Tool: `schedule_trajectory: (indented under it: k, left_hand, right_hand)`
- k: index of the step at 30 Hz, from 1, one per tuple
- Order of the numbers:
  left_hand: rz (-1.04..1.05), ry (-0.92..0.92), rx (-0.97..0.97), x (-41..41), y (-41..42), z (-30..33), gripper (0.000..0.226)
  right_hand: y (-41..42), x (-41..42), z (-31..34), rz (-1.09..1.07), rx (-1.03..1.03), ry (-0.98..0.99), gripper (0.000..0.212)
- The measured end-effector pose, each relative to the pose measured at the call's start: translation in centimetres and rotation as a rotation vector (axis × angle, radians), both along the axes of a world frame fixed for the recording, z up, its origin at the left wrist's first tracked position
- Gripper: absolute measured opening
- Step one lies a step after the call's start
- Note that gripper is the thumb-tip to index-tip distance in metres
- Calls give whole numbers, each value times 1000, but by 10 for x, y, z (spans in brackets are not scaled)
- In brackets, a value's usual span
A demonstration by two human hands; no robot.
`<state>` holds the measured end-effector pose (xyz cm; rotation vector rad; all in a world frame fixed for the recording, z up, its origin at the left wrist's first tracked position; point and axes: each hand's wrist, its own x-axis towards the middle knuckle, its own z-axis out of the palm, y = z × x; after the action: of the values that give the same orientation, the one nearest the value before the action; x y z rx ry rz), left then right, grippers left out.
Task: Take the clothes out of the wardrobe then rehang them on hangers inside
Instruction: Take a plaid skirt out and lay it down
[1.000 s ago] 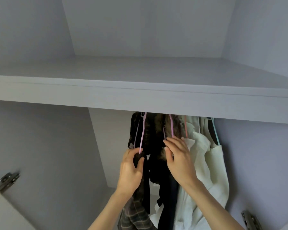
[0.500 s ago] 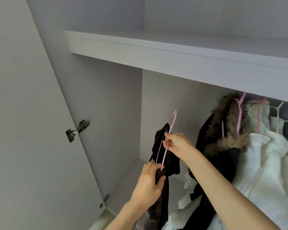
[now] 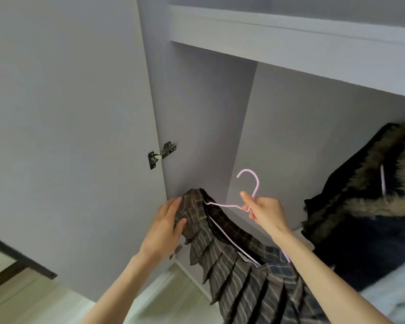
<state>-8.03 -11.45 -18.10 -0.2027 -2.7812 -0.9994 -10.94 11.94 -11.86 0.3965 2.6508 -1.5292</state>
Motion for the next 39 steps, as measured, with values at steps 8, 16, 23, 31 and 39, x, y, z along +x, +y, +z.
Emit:
schedule_trajectory:
  k: [8, 16, 23, 31, 39]
  left_hand:
    - [36, -213, -311, 23, -46, -16, 73]
    - [281, 19, -115, 88, -56, 1, 17]
    - [456, 46, -186, 161, -58, 11, 24]
    - [846, 101, -201, 285, -102, 2, 35]
    - [1344, 206, -233, 434, -117, 11, 22]
  right_hand:
    - [-16, 2, -7, 231, -73, 124, 44]
    - [-49, -7, 0, 512, -137, 171, 45]
    - [-119, 17, 4, 806, -251, 227, 43]
    - [-228, 93, 18, 1148, -332, 251, 44]
    - [-312, 194, 10, 1570, -140, 451, 44]
